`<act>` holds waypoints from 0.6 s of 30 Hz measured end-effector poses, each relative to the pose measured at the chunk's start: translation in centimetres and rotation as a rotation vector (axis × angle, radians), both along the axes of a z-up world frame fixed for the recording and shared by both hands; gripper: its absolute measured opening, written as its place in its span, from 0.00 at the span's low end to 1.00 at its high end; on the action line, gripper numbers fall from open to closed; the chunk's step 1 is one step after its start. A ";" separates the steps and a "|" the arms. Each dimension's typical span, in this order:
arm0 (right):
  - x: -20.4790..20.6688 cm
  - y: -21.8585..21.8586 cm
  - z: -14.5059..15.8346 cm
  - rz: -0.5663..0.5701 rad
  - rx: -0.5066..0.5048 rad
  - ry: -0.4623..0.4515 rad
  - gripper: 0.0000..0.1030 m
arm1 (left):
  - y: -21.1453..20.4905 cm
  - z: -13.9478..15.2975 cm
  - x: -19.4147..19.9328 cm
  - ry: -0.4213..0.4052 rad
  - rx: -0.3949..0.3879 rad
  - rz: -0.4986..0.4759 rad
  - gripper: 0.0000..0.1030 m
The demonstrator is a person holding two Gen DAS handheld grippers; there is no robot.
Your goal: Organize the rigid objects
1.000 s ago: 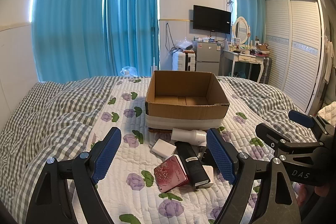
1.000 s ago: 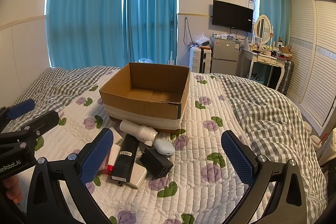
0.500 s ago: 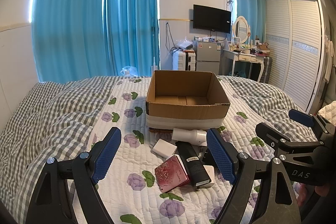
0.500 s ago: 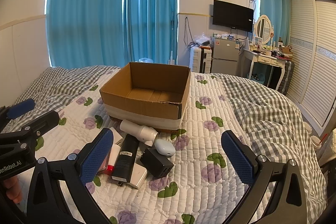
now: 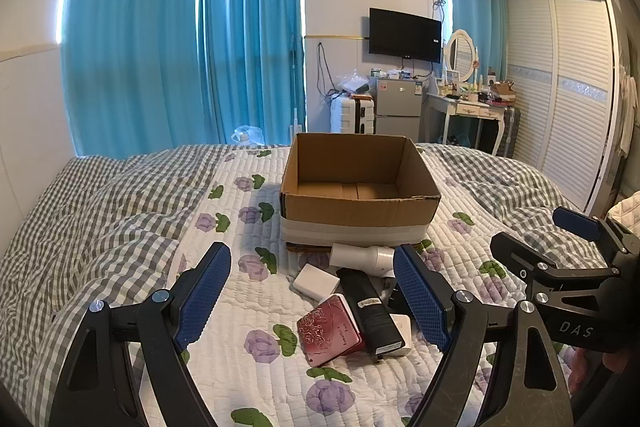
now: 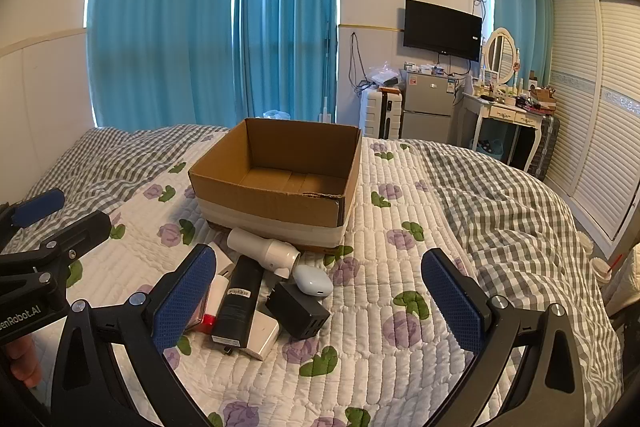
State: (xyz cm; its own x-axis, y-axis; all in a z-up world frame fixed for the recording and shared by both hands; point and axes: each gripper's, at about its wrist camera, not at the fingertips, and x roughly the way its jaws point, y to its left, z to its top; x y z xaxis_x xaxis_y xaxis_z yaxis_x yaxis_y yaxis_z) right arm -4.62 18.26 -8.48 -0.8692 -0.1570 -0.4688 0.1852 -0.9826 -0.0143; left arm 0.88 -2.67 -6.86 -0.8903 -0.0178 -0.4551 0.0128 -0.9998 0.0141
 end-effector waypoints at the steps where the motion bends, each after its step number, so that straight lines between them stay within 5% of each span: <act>1: 0.0 0.0 0.0 -0.001 0.001 0.000 1.00 | 0.0 0.0 0.0 -0.001 -0.001 0.000 0.83; 18: 0.2 0.0 -0.1 0.002 -0.002 0.001 1.00 | 0.0 -0.3 0.0 0.002 -0.007 0.001 0.83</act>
State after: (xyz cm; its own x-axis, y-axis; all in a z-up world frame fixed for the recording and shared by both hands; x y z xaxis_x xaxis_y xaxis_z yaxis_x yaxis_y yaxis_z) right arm -4.46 18.26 -8.56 -0.8694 -0.1598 -0.4675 0.1873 -0.9822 -0.0125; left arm 0.84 -2.70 -7.12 -0.8910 -0.0220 -0.4535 0.0141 -0.9997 0.0208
